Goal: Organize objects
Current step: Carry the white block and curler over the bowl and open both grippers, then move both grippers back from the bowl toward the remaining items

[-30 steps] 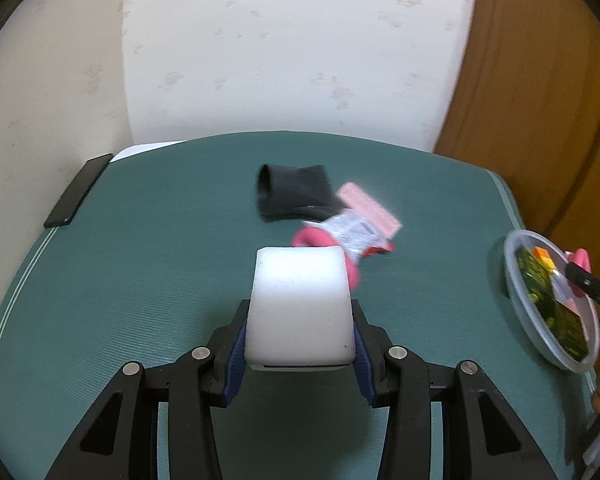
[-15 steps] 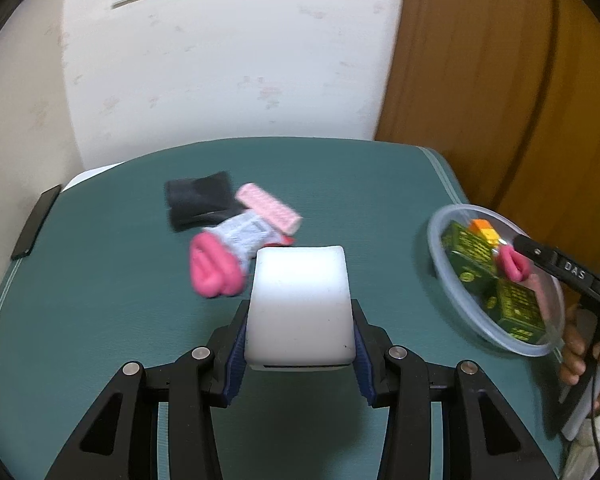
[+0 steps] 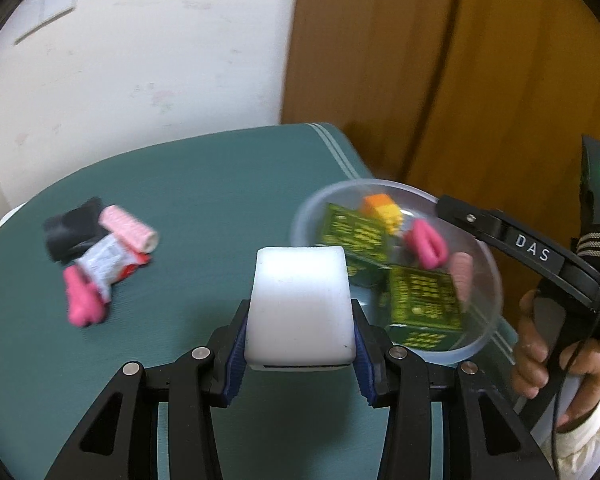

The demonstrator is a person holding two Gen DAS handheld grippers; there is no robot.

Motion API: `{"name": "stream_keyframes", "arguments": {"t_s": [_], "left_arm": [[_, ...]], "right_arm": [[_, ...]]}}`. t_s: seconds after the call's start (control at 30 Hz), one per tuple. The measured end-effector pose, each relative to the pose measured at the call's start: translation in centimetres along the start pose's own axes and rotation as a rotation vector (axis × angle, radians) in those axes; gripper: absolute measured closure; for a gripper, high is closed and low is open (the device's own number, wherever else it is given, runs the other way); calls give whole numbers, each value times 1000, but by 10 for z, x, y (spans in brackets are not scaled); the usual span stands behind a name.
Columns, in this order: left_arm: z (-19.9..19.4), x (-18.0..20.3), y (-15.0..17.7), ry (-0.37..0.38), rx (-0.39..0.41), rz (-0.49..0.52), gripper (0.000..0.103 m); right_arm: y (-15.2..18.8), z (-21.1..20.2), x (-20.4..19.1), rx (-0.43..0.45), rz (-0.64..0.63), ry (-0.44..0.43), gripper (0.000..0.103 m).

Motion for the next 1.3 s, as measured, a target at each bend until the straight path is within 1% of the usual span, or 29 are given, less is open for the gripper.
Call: {"name": "stream_keyframes", "arguments": {"t_s": [0.2, 0.27, 0.33, 0.4, 0.5, 0.7, 0.83, 0.97, 1.03, 1.13, 1.23, 1.3], "left_arm": [[16, 28, -1, 40, -27, 52, 55], [22, 35, -1, 60, -39, 64, 53], [26, 38, -1, 86, -55, 58, 32], [26, 38, -2, 101, -48, 47, 26], [25, 32, -2, 87, -40, 40, 25], [15, 15, 0, 74, -17, -12, 24], [14, 6, 1, 26, 8, 1, 21], [25, 3, 5, -13, -5, 12, 21], [37, -1, 3, -31, -10, 14, 21], [46, -7, 2, -52, -18, 2, 21], [52, -13, 0, -67, -28, -16, 21], [53, -17, 0, -62, -35, -19, 21]], "right_arm": [[-2, -6, 2, 20, 14, -9, 28], [-3, -7, 2, 27, 14, -7, 28], [-3, -7, 2, 26, 14, -7, 28], [-3, -8, 2, 22, 10, -12, 28], [-3, -9, 1, 24, 7, -11, 28], [-2, -10, -2, 27, -6, -12, 28], [-2, -9, -5, 23, -11, -14, 28], [-1, -10, -7, 27, -17, -17, 28], [-1, -10, -7, 27, -17, -19, 28], [-1, -10, -7, 28, -17, -19, 28], [-1, -9, -8, 30, -17, -21, 28], [-1, -10, -8, 29, -18, -21, 28]]}}
Point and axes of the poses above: each gripper's, at about its wrist camera, not at the fingertips, and z roughly the way its jaws point, x to its right, y to its underside, the point moved 6 cm from there along z, roughly the way its jaws point, and after that the axes turned 11 degrees about -z, right-handed, at the moved point
